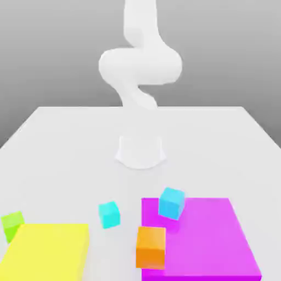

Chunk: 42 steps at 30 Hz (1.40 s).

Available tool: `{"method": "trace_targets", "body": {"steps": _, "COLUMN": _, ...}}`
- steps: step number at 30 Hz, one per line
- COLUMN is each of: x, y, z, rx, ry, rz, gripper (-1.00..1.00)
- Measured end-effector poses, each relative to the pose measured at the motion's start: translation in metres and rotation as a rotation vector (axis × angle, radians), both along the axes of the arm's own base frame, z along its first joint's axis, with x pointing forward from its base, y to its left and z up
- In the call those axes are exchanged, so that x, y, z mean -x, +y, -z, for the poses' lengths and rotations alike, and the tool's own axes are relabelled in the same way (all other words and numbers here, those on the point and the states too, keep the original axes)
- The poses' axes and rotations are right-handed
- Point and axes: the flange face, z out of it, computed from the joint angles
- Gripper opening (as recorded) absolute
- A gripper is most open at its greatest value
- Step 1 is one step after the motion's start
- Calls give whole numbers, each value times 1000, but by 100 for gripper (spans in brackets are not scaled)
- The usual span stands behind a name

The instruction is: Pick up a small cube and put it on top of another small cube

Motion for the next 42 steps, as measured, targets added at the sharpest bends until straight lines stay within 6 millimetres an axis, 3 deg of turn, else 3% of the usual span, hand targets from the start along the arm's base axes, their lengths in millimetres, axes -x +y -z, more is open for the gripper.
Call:
{"method": "trace_targets", "body": {"steps": 5, "x": -42, "y": -26, "z": 124, "rx": -146, "ry": 172, "rz": 212, "gripper": 0}}
{"method": "trace_targets", "body": {"steps": 10, "x": -44, "y": -47, "z": 249, "rx": -260, "ry": 338, "rz": 448, "gripper": 0}}
{"method": "trace_targets", "body": {"steps": 14, "x": -18, "y": -61, "z": 351, "rx": -332, "ry": 474, "rz": 671, "gripper": 0}}
{"method": "trace_targets", "body": {"steps": 17, "x": 24, "y": -69, "z": 428, "rx": -373, "ry": 584, "rz": 874, "gripper": 0}}
{"method": "trace_targets", "body": {"steps": 19, "x": 49, "y": -73, "z": 465, "rx": -389, "ry": 634, "rz": 983, "gripper": 0}}
{"method": "trace_targets", "body": {"steps": 26, "x": 56, "y": -72, "z": 525, "rx": -392, "ry": 651, "rz": 1009, "gripper": 0}}
{"method": "trace_targets", "body": {"steps": 27, "x": 57, "y": -71, "z": 533, "rx": -392, "ry": 651, "rz": 1010, "gripper": -100}}
{"method": "trace_targets", "body": {"steps": 34, "x": 58, "y": -71, "z": 535, "rx": -392, "ry": 650, "rz": 1010, "gripper": -100}}
{"method": "trace_targets", "body": {"steps": 42, "x": 57, "y": -71, "z": 478, "rx": -391, "ry": 650, "rz": 1010, "gripper": -100}}
